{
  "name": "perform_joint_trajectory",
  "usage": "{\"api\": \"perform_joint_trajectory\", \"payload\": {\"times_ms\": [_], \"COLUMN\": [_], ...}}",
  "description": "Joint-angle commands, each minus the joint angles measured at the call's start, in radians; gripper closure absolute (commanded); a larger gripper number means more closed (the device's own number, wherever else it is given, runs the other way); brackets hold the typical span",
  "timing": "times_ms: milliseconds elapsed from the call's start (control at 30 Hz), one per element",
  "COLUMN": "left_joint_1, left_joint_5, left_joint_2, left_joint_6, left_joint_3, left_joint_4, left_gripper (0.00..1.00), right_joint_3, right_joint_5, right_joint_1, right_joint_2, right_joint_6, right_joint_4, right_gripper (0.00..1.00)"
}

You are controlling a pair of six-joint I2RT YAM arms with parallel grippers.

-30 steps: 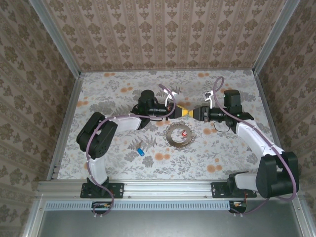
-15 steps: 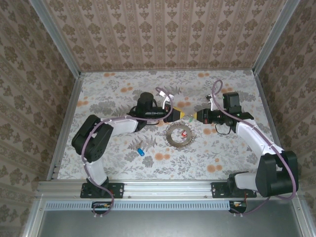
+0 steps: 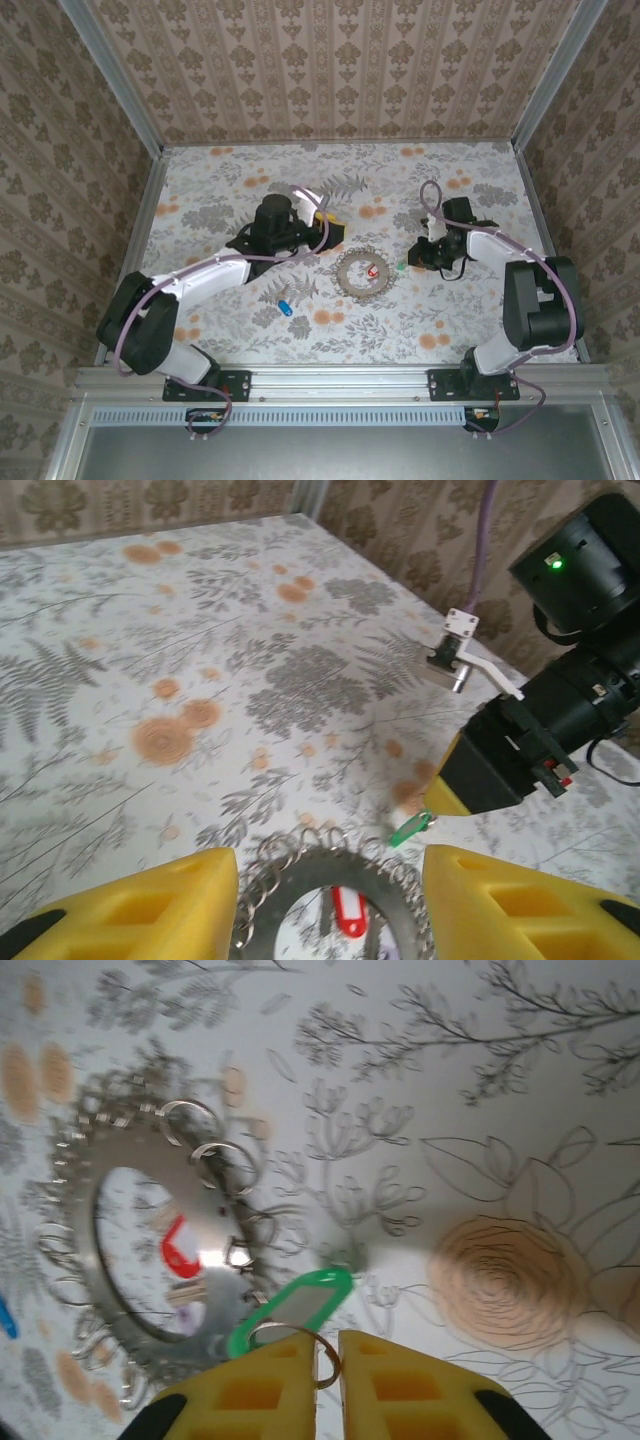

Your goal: Put the keys on the keyring

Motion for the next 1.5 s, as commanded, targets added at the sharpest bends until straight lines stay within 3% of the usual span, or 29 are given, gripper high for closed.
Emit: {"api": "perform_joint_trajectory", "payload": {"times_ms": [0, 167, 200, 267, 300, 467, 567, 700, 1000, 1100, 1300, 1467], "left_joint_1": [0.011, 0.026, 0.030, 0.039, 0.045, 0.109, 0.133, 0.106, -0.065, -0.104, -0.132, -0.136], "left_joint_5": [-0.095, -0.167, -0.181, -0.228, -0.244, -0.257, -0.102, 0.033, 0.125, 0.125, 0.138, 0.107], "left_joint_2": [-0.053, -0.115, -0.130, -0.161, -0.174, -0.219, -0.188, -0.076, 0.198, 0.250, 0.306, 0.312], "left_joint_6": [0.028, -0.006, -0.016, -0.058, -0.077, -0.251, -0.263, -0.298, -0.420, -0.463, -0.521, -0.522], "left_joint_3": [-0.040, -0.109, -0.128, -0.177, -0.197, -0.251, -0.241, -0.166, -0.056, -0.043, -0.047, -0.041], "left_joint_4": [-0.020, 0.018, 0.033, 0.079, 0.096, 0.050, 0.023, -0.078, -0.120, -0.111, -0.075, -0.111], "left_gripper": [0.44, 0.40, 0.33, 0.01, 0.00, 0.00, 0.00, 0.07, 0.20, 0.23, 0.31, 0.33], "right_joint_3": [0.031, 0.048, 0.055, 0.073, 0.073, 0.065, 0.074, 0.091, 0.234, 0.274, 0.364, 0.359], "right_joint_5": [0.085, 0.145, 0.150, 0.170, 0.171, 0.008, -0.086, -0.089, -0.100, -0.069, -0.122, -0.064], "right_joint_1": [-0.011, -0.033, -0.039, -0.046, -0.047, -0.013, 0.049, 0.097, 0.136, 0.139, 0.144, 0.147], "right_joint_2": [0.020, 0.036, 0.041, 0.046, 0.040, -0.013, 0.007, 0.062, 0.232, 0.269, 0.365, 0.392], "right_joint_6": [-0.038, -0.062, -0.066, -0.067, -0.067, -0.051, -0.065, -0.067, -0.137, -0.143, -0.152, -0.138], "right_joint_4": [-0.011, 0.029, 0.028, 0.016, 0.019, 0.055, 0.057, 0.076, 0.019, 0.015, -0.045, -0.107], "right_gripper": [0.82, 0.83, 0.84, 0.81, 0.79, 0.70, 0.61, 0.58, 0.55, 0.54, 0.56, 0.55]}}
